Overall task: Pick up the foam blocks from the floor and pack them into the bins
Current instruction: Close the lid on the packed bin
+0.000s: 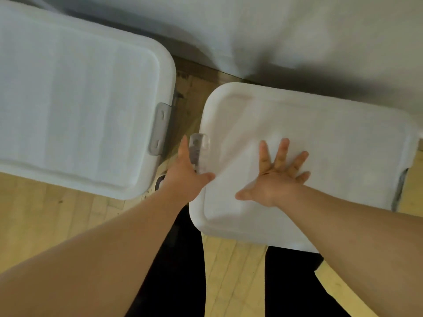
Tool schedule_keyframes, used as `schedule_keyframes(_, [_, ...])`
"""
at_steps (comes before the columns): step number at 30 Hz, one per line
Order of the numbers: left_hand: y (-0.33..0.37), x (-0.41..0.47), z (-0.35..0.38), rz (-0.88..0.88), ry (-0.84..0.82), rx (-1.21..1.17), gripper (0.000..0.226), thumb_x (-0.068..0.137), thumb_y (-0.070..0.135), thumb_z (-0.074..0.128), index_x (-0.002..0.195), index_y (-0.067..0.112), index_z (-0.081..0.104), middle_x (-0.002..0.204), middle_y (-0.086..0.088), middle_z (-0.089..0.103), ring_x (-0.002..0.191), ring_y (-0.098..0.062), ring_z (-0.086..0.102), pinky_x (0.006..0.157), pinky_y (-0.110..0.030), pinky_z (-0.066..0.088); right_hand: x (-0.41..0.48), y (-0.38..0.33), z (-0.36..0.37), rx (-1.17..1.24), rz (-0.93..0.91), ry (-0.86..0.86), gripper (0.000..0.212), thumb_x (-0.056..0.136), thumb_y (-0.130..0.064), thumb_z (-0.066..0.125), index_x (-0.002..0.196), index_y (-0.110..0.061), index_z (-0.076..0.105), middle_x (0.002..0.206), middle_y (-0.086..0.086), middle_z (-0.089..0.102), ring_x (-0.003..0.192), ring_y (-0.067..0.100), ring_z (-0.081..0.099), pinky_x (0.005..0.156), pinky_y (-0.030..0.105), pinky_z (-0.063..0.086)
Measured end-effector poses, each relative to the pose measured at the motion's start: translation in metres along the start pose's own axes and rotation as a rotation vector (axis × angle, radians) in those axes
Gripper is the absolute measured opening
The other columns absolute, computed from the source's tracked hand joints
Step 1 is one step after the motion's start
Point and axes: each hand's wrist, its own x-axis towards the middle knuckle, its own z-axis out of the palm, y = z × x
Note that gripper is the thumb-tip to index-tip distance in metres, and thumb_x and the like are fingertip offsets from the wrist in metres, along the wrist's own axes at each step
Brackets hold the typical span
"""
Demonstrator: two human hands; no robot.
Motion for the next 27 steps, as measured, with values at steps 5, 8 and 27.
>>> schedule_keyframes(5, [0.001, 0.008, 0.011, -0.072, 0.078, -0.092, 0.127, 0.066, 0.057, 0.089, 0.154, 0.052, -0.003, 0.154, 0.005, 0.043, 0.137, -0.033, 0.046, 0.106, -0.059, 0.047, 0.001, -0.006, -0.004, -0.068, 0.031, -0.022, 0.149, 0.061, -0.087, 0.067, 0.113, -0.041, -0.064, 0.128, 0.009, -0.071, 0.13, 0.058, -0.047, 0.116, 0.075, -0.002])
schedule_keyframes(8, [-0.002, 0.01, 0.009, -0.025, 0.114, 0.083, 0.123, 0.072, 0.056, 0.084, 0.16, 0.036, 0.002, 0.156, -0.004, 0.034, 0.144, -0.035, 0.033, 0.115, -0.056, 0.032, 0.002, -0.008, -0.004, -0.097, 0.036, -0.04, 0.149, 0.06, -0.09, 0.065, 0.111, -0.04, -0.066, 0.123, 0.01, -0.073, 0.129, 0.06, -0.048, 0.116, 0.076, -0.001])
schedule_keyframes(27, [0.004, 0.003, -0.006, 0.225, -0.231, 0.272, 0.113, 0.101, 0.036, 0.06, 0.129, 0.064, -0.046, 0.151, -0.006, 0.042, 0.116, -0.028, 0.058, 0.098, -0.044, 0.047, 0.001, -0.002, -0.01, -0.04, -0.054, -0.024, 0.144, 0.065, -0.089, 0.064, 0.117, -0.045, -0.063, 0.123, 0.005, -0.074, 0.127, 0.056, -0.052, 0.115, 0.075, -0.009])
